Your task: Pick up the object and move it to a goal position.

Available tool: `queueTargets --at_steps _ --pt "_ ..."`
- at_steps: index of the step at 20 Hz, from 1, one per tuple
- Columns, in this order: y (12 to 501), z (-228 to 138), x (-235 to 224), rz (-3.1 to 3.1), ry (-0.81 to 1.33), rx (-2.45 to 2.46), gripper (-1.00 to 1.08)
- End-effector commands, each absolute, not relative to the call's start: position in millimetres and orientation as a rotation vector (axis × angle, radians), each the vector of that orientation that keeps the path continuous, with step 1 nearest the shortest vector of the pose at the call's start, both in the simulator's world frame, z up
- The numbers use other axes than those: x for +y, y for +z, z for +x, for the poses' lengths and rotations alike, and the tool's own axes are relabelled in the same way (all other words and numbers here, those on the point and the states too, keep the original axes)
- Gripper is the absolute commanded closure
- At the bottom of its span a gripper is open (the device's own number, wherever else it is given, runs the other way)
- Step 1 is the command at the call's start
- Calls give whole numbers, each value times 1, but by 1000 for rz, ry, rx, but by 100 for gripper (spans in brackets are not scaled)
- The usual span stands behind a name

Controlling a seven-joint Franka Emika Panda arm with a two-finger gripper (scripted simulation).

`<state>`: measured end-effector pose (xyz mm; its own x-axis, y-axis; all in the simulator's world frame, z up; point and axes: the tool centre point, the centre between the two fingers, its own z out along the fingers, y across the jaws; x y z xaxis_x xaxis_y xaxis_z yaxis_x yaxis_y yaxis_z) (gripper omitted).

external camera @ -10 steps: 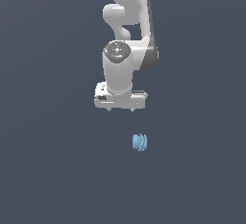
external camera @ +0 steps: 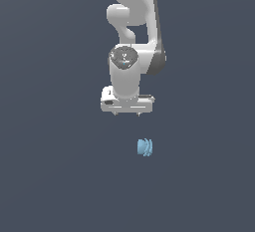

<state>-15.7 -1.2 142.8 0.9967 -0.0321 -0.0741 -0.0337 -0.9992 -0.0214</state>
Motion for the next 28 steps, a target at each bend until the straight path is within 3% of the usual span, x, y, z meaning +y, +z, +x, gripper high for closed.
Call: queueTargets --at_steps 1,11,28 --pt "142 -18 0 -3114 126 52 -92" --pt "137 -2 8 -3120 109 65 -92" --pt "100 76 62 -3136 23 144 -92"
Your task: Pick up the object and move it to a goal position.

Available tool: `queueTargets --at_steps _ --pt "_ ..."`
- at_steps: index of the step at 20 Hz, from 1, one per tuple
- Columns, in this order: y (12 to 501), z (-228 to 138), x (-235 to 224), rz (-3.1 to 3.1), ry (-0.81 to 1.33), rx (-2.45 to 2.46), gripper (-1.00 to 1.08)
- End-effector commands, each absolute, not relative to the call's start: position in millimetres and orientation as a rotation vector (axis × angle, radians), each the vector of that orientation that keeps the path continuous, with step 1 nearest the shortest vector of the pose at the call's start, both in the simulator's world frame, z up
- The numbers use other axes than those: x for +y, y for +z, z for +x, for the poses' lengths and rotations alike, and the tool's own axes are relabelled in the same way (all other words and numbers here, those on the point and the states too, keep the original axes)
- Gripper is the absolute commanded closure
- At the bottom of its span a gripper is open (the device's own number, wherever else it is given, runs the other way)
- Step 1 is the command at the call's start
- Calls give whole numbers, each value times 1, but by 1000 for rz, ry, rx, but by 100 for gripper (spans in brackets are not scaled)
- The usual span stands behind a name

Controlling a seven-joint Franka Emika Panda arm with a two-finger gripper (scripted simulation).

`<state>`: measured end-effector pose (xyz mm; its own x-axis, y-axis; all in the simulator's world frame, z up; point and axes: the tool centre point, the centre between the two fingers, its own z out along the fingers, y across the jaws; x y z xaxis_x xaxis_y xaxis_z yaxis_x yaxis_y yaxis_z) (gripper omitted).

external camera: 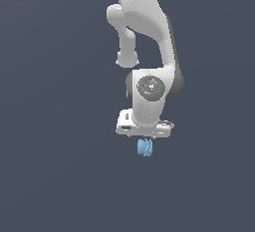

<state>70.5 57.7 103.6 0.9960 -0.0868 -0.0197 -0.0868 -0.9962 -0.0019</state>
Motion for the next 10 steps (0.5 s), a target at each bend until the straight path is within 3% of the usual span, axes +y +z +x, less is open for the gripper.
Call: queueTargets --at_steps 1,10 --pt "99 79 65 -3137 19 148 -92" --pt "89 92 77 -3137 1 165 -92"
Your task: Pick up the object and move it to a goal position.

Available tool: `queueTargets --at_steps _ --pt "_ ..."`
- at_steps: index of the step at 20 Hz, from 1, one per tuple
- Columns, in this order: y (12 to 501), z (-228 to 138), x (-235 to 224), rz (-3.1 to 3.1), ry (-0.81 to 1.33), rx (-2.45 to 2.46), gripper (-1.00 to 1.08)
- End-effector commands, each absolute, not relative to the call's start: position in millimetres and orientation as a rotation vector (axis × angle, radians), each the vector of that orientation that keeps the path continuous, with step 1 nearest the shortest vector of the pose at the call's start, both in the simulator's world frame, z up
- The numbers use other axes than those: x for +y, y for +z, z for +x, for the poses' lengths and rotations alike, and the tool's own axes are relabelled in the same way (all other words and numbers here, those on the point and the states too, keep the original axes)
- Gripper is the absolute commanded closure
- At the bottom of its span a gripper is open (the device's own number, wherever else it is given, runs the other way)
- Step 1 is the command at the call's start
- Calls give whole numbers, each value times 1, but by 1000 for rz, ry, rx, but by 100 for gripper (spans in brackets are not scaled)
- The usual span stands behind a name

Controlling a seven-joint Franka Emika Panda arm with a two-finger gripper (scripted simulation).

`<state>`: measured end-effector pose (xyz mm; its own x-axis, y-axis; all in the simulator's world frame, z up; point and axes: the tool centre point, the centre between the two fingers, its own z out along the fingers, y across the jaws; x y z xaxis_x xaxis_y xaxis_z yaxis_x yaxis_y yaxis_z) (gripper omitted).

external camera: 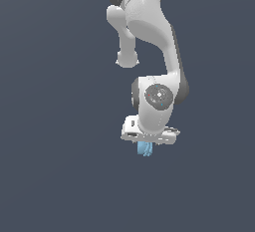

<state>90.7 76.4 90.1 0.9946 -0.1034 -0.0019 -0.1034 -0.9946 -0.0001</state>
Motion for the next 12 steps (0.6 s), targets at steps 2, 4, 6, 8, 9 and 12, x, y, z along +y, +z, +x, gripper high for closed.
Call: queueTargets --at_steps 2,4,6,8,9,12 --pt "90 91 77 -3137 2 163 -92" --pt "88 91 77 -3137 2 163 -92" --pt "83 91 77 -3137 2 163 -92" --pt "75 91 77 -3137 1 164 -92" --pt "69 91 77 -3137 1 164 -92" --pt "51 91 77 -3137 0 165 -92"
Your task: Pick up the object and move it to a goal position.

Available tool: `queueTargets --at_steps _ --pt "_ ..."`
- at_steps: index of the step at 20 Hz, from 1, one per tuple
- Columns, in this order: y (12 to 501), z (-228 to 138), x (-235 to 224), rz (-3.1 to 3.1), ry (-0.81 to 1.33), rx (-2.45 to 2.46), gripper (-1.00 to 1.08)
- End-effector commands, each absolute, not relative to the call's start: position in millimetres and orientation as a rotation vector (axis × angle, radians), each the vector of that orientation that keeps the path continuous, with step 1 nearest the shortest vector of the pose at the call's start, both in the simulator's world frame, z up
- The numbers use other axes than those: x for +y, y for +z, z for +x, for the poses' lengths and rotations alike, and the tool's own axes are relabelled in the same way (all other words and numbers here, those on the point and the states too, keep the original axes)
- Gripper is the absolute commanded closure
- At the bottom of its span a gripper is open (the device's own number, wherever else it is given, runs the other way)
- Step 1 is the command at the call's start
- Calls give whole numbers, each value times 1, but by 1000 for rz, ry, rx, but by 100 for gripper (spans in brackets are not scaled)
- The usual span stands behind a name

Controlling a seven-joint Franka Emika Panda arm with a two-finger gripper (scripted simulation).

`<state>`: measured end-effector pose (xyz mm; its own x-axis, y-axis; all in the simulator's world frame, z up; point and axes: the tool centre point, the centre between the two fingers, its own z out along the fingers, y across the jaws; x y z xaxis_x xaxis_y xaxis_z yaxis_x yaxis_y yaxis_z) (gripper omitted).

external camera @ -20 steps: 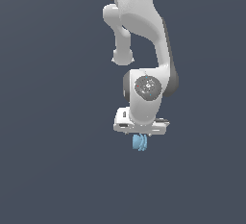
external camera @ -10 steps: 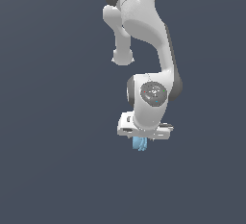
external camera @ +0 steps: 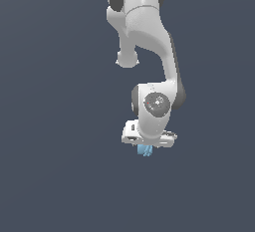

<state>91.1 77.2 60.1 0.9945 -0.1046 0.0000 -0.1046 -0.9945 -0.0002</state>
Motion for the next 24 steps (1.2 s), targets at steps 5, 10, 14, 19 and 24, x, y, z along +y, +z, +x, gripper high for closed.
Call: queueTargets --at_steps 5,10,14,19,24 --pt "38 91 77 -3137 0 165 -92" --pt "39 92 77 -3137 0 165 108" --pt "39 92 77 -3137 0 165 108" --pt "39 92 77 -3137 0 165 108" --pt "42 89 81 -3137 0 165 108"
